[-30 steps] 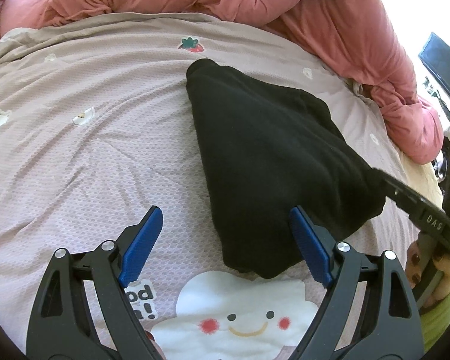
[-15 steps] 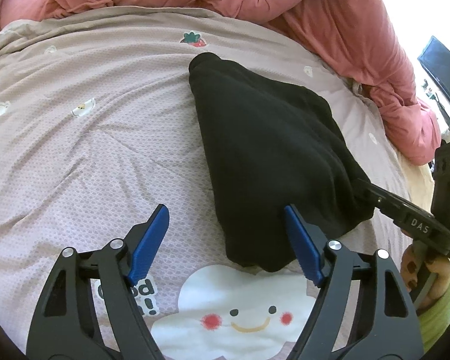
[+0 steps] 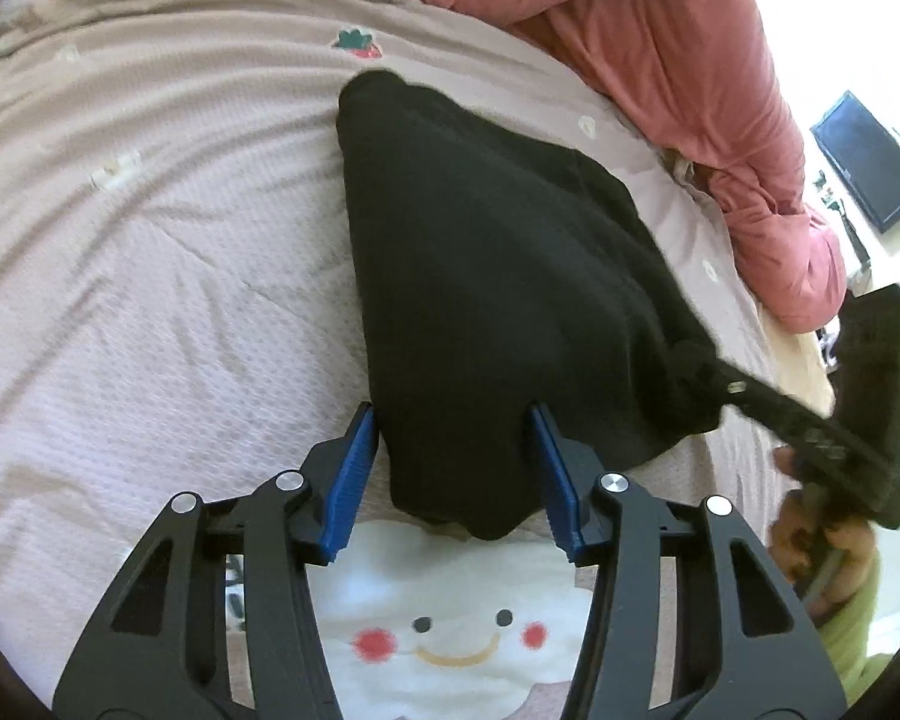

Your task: Fold small clothes

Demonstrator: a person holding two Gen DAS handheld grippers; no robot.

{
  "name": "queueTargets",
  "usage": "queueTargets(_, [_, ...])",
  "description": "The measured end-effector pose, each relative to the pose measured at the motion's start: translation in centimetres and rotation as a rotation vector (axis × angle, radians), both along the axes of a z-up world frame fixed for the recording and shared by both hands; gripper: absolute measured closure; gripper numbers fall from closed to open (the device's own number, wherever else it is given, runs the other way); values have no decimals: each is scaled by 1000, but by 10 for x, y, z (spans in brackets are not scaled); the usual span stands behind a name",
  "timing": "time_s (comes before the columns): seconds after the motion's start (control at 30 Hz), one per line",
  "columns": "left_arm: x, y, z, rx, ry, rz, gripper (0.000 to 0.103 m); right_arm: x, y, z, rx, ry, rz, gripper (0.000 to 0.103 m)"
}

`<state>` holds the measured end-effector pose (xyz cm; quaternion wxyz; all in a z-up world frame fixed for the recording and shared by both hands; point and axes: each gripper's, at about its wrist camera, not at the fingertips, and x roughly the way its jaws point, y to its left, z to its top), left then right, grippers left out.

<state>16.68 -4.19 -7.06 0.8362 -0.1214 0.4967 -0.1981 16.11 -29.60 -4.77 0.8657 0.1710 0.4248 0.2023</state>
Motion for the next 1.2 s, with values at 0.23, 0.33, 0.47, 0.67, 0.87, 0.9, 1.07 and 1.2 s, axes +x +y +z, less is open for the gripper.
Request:
queueTargets(0.23, [-5,-14,14,95,-67,-29,62,0,-13,-4,-56,-6,-32,82])
queueTargets(0.33, [-8,-26,6,140,-66,-51,61,0,-18,-24,-49,40,-46,82])
queueTargets(0.47, [-9,-30,6,173,-81,-60,60,-5,-21,-27,-69,35,-74,76])
queueTargets(0.67, [-11,-29,6,185,-86,-54,57,-11,-9,-20,-199,-4,-77,63])
queueTargets(0.87, [-10,-28,3,190,-80,-52,51,-5,-11,-39,-219,36,-93,50])
queueTargets(0.9, [-10,-28,3,192,-78,-51,50,-4,-11,-40,-210,41,-92,50])
queueTargets(1.07, [-10,-26,5,189,-77,-49,50,-9,-13,-28,-206,22,-100,46])
queueTargets(1.2, [-10,-27,6,195,-78,-50,50,-9,-14,-25,-211,26,-115,35])
